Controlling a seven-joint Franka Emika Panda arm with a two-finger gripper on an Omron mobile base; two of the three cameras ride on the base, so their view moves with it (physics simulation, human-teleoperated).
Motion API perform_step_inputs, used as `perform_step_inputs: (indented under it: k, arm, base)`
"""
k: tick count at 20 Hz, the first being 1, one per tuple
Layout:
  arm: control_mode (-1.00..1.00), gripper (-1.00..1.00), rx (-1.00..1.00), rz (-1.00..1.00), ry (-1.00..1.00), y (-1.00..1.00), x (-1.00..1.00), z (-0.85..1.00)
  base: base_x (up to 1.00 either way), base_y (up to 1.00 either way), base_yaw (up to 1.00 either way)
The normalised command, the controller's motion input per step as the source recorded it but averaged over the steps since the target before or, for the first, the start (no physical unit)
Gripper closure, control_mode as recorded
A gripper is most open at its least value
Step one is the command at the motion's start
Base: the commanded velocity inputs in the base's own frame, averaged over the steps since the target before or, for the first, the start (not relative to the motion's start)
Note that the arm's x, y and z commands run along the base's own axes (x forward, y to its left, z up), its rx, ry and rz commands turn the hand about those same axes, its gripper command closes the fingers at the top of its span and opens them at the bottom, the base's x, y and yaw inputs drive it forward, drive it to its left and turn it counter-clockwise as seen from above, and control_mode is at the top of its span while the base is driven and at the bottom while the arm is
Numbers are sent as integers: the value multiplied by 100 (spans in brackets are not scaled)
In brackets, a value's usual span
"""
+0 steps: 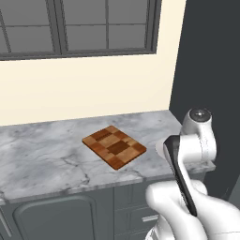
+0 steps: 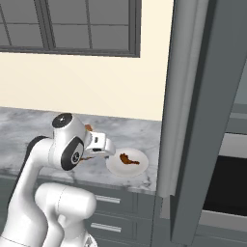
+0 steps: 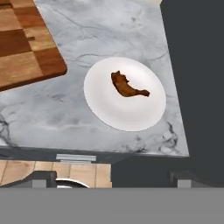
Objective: Pick the chicken drumstick from the plate and place it on the cutting board. Then pick the condiment bottle from the cabinet and place it next to the cutting board.
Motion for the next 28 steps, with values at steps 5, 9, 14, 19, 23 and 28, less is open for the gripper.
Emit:
perform_step_inputs:
  k: [5,9,14,19,23,28]
  arm:
    - [-100,-100,0,0,0,-15,36,-19]
    - [-100,-100,0,0,0,-14,35,-14]
    - [-100,-100,-1,0,0,-12,30,-16]
    - [-100,-100,-2,0,0,-8,23,-21]
    - [-100,-100,0,0,0,-4,25,-23]
    - [-100,-100,0,0,0,-3,28,-21]
  base:
    - [0,0,0]
    - [0,0,0]
    - [0,0,0]
    - [0,0,0]
    - [0,0,0]
    - [0,0,0]
